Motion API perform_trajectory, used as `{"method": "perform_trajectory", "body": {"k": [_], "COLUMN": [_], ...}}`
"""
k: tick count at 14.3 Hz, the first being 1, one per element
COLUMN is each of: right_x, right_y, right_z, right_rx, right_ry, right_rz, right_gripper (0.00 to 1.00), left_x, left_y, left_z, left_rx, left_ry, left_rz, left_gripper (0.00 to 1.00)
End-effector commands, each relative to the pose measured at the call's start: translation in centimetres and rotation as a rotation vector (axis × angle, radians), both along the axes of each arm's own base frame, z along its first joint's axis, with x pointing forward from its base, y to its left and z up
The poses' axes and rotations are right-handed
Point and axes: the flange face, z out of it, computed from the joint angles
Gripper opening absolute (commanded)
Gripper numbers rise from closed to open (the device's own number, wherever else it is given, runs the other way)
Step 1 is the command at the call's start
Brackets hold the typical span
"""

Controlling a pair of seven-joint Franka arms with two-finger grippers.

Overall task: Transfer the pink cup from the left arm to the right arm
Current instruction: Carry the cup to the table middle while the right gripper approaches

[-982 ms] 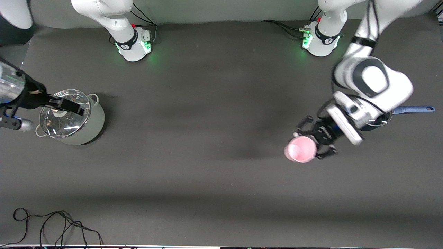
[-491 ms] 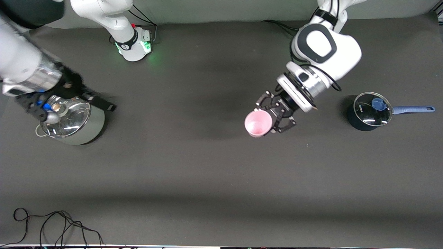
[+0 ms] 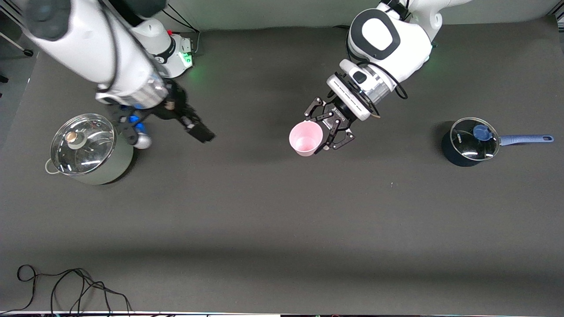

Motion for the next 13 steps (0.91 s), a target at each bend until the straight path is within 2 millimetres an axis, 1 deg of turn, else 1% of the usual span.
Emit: {"method": "perform_trajectory", "body": {"k": [1,3,4,7,8,9,10,12,13], "right_x": [-1.2,-3.1,-3.6,-5.0,-5.0,-4.7,-5.0,-4.3,-4.7], "right_y": [5.0,8.0,8.9,11.0,11.4,12.0,12.8,13.9,15.2], "right_z": [0.2,0.4,0.9,2.3,2.4,2.0,1.9,0.7,0.0], "right_rx": [0.037,0.043,0.063,0.099,0.112,0.127,0.14,0.129,0.126], "right_ry": [0.001,0.014,0.002,-0.021,-0.028,-0.038,-0.052,-0.082,-0.089], "right_rz": [-0.096,-0.146,-0.185,-0.227,-0.246,-0.265,-0.265,-0.262,-0.242], "right_gripper": [0.98,0.98,0.98,0.98,0.98,0.98,0.98,0.98,0.98], "left_x": [-0.5,-0.5,-0.6,-0.4,-0.4,-0.4,-0.4,-0.4,-0.5], "left_y": [0.4,0.4,0.4,0.4,0.4,0.5,0.4,0.3,0.3], "left_z": [0.5,0.5,0.4,0.4,0.4,0.4,0.4,0.3,0.3], "left_rx": [0.004,0.003,0.002,0.0,-0.001,-0.001,-0.002,-0.008,-0.009], "left_ry": [-0.002,0.001,0.003,0.005,0.004,0.004,0.005,0.012,0.013], "left_rz": [0.03,0.031,0.03,0.032,0.032,0.033,0.032,0.035,0.036], "left_gripper": [0.16,0.16,0.16,0.16,0.16,0.16,0.16,0.16,0.16]}}
